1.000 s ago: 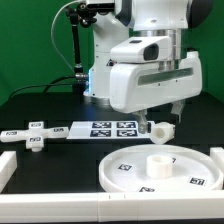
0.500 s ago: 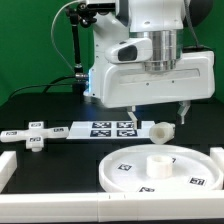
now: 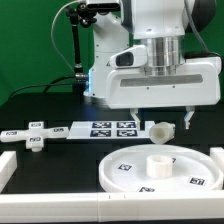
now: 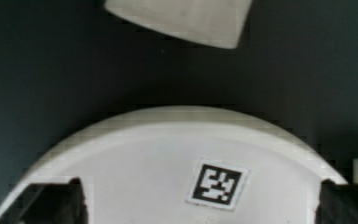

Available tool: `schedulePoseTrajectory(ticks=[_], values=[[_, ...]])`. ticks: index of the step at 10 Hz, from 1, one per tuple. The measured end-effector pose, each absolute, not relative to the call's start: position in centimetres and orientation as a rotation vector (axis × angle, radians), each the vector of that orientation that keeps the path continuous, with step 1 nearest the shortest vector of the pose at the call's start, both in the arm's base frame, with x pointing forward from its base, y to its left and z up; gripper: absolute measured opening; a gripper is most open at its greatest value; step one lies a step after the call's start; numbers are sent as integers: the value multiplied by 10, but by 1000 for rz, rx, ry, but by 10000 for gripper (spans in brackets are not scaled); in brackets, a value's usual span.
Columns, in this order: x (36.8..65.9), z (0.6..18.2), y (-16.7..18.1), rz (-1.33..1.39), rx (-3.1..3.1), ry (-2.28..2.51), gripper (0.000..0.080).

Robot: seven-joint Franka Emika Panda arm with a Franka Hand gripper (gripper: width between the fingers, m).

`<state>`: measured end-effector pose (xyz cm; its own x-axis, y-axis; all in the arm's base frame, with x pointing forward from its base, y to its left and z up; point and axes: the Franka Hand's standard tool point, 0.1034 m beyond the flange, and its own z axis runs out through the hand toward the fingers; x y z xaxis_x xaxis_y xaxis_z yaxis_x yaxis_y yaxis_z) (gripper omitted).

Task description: Assemble round table

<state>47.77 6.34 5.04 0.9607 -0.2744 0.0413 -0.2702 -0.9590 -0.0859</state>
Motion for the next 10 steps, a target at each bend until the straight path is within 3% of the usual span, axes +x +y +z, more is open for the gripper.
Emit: schedulePoseTrajectory(ticks=[4,8,10], values=[[461,43,49,-47,-2909,832,649],[454,39,44,11,-2924,784,649],[448,38,41,189,-2913,736,649]])
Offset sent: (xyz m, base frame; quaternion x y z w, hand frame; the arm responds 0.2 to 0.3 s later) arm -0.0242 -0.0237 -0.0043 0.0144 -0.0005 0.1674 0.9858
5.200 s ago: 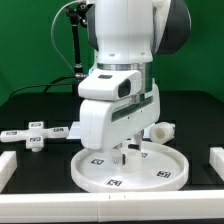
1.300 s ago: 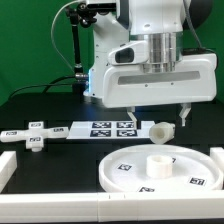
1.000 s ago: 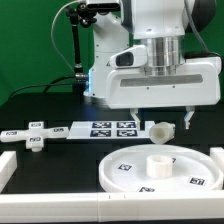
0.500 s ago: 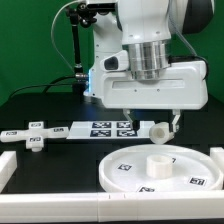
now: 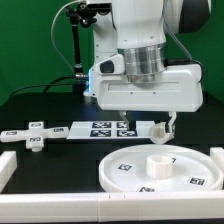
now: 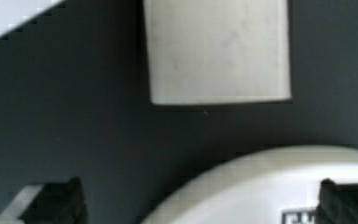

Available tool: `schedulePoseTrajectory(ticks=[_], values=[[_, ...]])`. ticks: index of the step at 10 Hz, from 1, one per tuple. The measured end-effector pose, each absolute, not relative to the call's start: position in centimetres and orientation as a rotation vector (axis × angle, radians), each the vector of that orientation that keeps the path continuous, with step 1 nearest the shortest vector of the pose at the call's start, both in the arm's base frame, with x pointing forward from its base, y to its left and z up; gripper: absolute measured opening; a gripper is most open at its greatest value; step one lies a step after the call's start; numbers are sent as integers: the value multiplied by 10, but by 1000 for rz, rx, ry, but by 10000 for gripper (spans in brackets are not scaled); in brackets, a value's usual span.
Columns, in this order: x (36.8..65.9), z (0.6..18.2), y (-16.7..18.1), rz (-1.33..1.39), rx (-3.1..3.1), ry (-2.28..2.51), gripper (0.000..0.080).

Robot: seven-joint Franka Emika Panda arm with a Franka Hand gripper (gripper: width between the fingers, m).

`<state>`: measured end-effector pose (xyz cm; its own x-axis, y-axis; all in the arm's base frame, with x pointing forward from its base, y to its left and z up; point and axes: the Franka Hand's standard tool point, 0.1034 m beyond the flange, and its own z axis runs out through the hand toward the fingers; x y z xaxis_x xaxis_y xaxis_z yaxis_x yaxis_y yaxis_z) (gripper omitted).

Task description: Assemble round table

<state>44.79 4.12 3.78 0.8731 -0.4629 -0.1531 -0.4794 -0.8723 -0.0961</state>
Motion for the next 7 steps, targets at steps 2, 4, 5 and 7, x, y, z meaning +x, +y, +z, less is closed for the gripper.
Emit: schedulePoseTrajectory(ticks=[2,4,5,7], values=[[446,36,39,367,-2874,722,649],[454,40,49,514,-2832,698,649],[451,42,52,623,-2801,681,649],[449,39,49,812,-2731,656,649]])
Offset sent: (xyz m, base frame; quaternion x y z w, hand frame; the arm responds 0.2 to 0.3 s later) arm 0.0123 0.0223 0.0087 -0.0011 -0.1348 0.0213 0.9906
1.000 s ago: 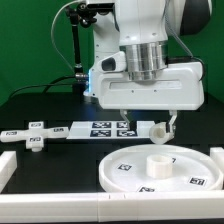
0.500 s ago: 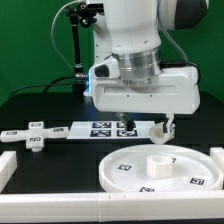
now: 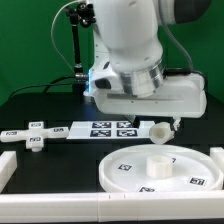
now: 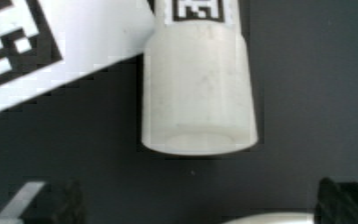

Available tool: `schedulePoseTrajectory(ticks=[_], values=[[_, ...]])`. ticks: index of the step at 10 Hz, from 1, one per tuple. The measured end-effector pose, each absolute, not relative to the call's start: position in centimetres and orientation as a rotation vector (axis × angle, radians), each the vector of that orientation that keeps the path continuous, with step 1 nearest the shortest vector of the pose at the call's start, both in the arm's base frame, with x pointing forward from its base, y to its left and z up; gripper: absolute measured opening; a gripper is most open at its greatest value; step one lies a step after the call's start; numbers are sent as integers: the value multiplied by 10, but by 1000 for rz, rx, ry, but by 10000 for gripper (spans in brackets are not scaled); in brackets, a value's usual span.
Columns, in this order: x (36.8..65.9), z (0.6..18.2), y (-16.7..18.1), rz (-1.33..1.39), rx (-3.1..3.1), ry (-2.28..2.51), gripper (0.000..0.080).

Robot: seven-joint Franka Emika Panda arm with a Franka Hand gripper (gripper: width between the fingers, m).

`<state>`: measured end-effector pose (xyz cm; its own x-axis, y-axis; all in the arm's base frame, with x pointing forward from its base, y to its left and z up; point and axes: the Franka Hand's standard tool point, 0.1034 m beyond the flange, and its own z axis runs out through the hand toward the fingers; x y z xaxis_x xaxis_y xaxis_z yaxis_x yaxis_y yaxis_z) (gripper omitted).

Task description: Assemble round table

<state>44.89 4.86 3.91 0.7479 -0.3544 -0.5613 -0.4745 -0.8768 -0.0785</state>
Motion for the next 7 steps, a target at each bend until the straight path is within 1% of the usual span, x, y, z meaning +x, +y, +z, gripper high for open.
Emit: schedulePoseTrajectory(ticks=[5,7], values=[[439,35,55,1228,-2542,579,649],[441,28,58,1332,-2484,552,649]])
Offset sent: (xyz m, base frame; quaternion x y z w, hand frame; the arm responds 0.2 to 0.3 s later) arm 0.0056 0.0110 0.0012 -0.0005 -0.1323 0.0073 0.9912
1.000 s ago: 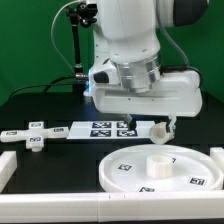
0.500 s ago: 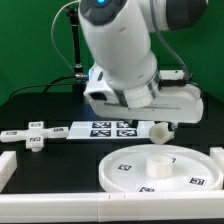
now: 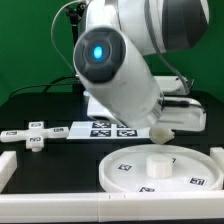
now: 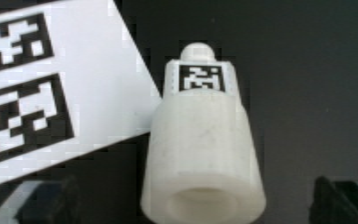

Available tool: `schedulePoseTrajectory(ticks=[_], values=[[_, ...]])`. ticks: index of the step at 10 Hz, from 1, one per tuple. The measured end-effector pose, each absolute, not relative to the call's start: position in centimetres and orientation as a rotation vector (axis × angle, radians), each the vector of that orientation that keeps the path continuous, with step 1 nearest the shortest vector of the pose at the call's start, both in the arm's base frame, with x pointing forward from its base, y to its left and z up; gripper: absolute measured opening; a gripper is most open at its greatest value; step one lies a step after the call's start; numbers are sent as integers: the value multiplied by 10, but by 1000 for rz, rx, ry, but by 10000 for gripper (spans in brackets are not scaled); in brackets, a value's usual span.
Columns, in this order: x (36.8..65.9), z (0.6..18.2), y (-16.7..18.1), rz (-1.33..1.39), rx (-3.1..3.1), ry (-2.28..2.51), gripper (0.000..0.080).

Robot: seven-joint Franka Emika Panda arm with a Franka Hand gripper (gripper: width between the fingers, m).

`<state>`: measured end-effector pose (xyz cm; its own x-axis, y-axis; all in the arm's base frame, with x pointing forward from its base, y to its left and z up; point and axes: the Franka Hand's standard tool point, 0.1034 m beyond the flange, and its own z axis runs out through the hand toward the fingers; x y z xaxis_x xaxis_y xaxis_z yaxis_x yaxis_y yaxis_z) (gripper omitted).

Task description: Assemble round table

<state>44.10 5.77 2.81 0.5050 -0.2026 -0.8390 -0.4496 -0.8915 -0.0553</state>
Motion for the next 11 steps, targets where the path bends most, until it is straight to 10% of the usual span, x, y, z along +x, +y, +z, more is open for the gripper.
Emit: schedulePoseTrajectory(ticks=[8,9,11], values=[[427,11,68,1329,-2508,546,620],[427,11,68,1329,-2508,546,440],[427,11,68,1328,-2507,541,406]])
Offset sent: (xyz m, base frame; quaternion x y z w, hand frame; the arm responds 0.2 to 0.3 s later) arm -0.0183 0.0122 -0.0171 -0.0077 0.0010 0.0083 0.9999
